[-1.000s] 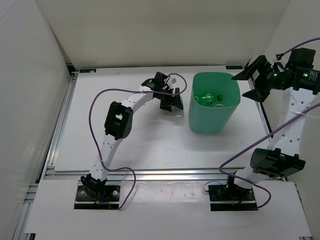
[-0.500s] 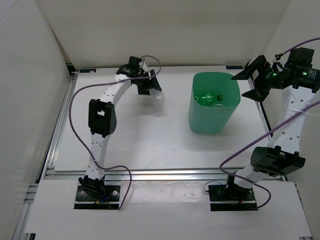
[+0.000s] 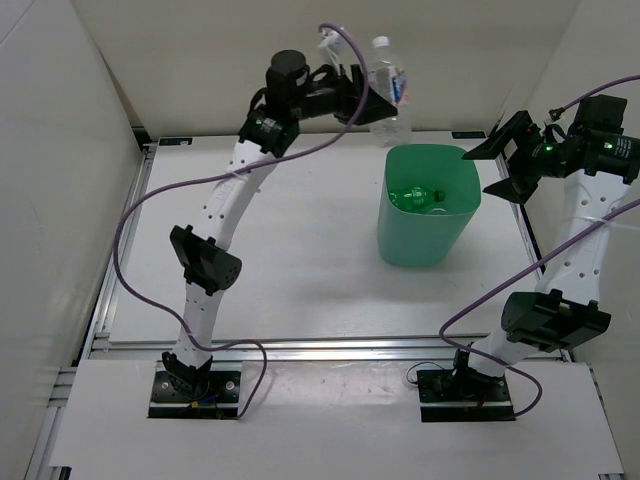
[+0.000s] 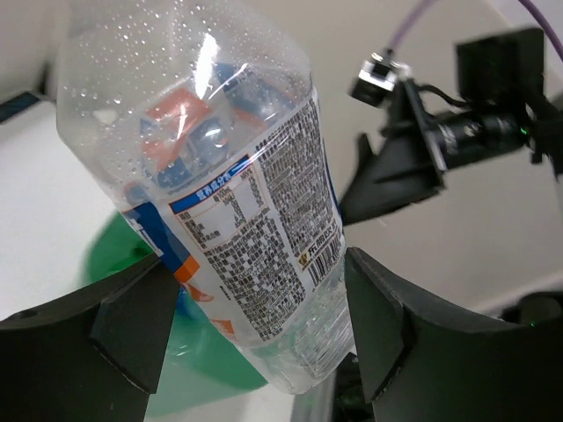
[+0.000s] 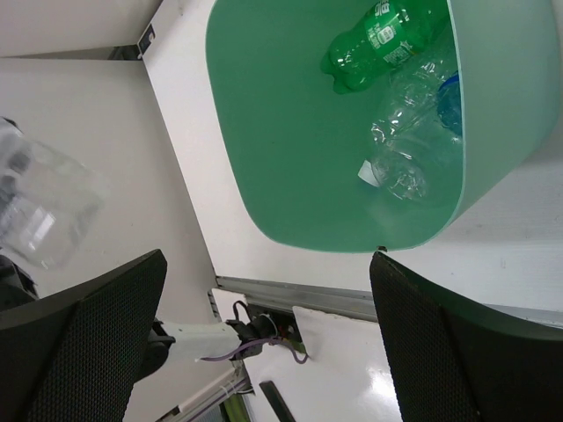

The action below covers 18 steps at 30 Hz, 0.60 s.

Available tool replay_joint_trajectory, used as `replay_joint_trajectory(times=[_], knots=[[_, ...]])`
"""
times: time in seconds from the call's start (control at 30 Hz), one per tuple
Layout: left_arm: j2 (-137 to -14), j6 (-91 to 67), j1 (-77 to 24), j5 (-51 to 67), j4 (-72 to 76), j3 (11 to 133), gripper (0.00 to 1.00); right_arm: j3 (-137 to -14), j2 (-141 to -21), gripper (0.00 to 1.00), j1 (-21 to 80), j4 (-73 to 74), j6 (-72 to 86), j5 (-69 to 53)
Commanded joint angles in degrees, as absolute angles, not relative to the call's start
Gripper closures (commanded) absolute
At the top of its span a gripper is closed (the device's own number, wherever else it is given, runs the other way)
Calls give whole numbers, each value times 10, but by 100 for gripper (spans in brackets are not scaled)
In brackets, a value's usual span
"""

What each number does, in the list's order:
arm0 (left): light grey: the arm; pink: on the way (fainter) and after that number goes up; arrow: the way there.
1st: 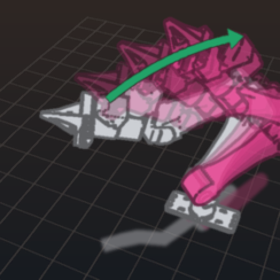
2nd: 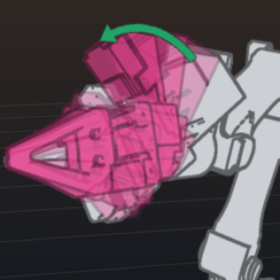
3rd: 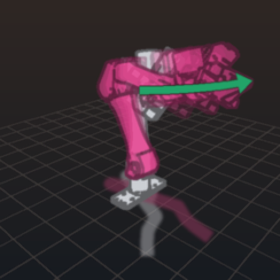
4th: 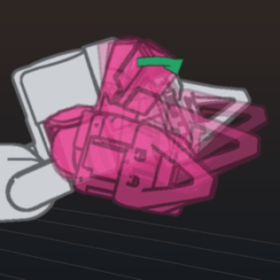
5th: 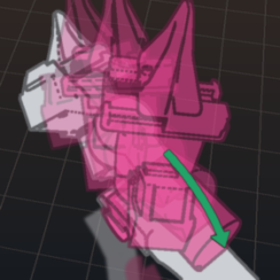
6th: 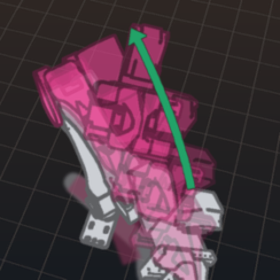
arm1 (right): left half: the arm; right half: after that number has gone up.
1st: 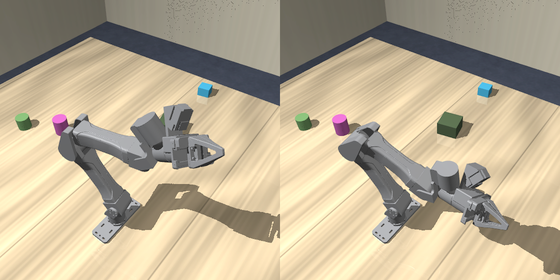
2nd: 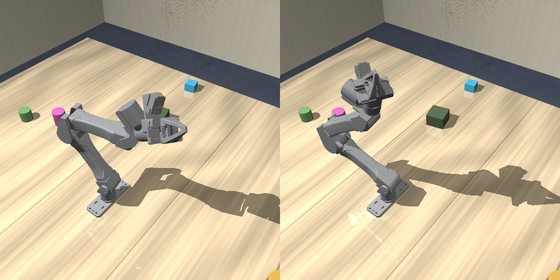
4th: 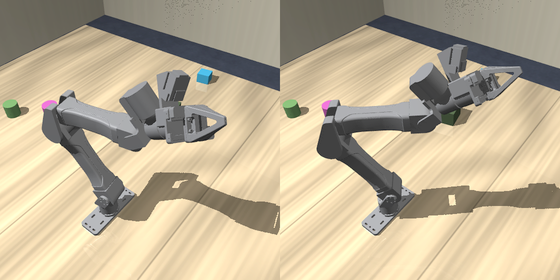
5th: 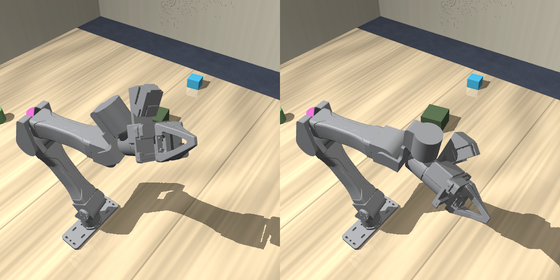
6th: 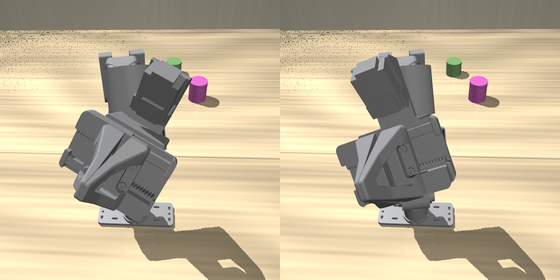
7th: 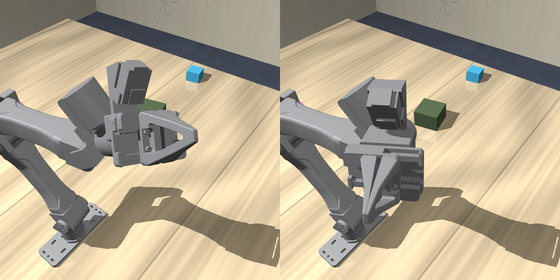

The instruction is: Put the plastic bottles in the bin

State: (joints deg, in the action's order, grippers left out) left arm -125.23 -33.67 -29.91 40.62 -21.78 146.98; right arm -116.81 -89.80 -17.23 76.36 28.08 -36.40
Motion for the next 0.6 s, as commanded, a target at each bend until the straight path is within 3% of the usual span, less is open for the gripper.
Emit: replay_joint_trajectory(times=[0.0, 0.07, 0.17, 0.2, 0.27, 0.3, 0.47, 0.57], knots=[[-1280, -350, -343, 433, -185, 1485, 74, -1172, -888, 0, -174, 758, 275, -367], [-1288, -350, -364, 426, -164, 1485, 74, -1165, -876, 0, -174, 758, 275, -367], [-1301, -350, -399, 421, -149, 1471, 65, -1153, -870, 0, -174, 763, 275, -356], [-1301, -343, -404, 428, -149, 1459, 37, -1153, -864, 0, -174, 763, 275, -356], [-1271, -337, -404, 405, -149, 1414, 7, -1158, -864, 0, -174, 769, 275, -343], [-1255, -329, -404, 388, -149, 1378, 0, -1174, -859, 0, -174, 777, 275, -329], [-1228, -316, -399, 372, -149, 1340, 0, -1215, -859, 0, -174, 800, 281, -272], [-1208, -309, -391, 353, -149, 1313, 0, -1251, -864, 0, -174, 828, 304, -178]])
